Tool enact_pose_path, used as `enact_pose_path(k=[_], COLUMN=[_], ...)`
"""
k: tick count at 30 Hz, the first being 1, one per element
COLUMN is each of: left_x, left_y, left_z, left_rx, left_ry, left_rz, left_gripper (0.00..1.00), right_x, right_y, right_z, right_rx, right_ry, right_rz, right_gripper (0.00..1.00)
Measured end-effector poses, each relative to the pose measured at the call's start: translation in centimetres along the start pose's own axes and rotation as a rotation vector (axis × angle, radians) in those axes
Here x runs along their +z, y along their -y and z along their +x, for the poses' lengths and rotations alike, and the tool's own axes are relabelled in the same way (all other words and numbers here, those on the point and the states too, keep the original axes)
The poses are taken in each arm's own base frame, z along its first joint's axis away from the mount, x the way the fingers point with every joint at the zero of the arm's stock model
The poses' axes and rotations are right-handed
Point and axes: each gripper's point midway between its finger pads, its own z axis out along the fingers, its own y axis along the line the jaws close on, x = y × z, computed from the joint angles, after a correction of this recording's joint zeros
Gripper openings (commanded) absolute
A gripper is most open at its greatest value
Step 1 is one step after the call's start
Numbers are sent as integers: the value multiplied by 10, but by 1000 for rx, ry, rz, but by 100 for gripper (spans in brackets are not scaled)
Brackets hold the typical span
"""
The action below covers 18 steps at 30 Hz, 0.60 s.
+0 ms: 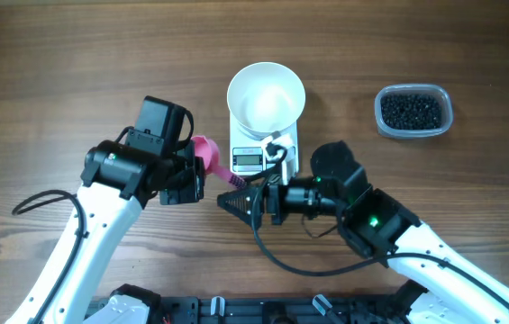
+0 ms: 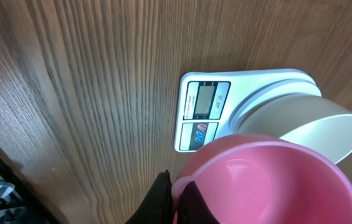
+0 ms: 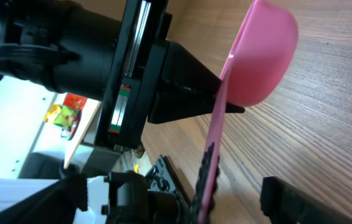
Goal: Scoop item into bowl and weigh 150g on scale
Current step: 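Bring the right gripper to the scoop handle beside the left gripper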
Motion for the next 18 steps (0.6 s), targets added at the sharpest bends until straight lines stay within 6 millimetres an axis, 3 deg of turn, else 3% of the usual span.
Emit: enact_pose_path(k=[4, 11, 15, 18], left_x=[0, 3, 3, 3], left_y=[-1, -8, -11, -10], left_z=[3, 14, 18, 17], left_rx=[6, 47, 65, 68], left_ry=[-3, -11, -12, -6], left_rz=[-3, -15, -19, -17], left_gripper=[4, 4, 4, 4], right_x=[3, 2, 2, 2], right_y=[3, 8, 8, 9], right_z=[-2, -7, -8, -8], right_rx=[38, 92, 118, 127], right_ry=[27, 60, 65, 66], right_rz=[36, 65, 66, 66], right_gripper=[86, 70, 56, 52])
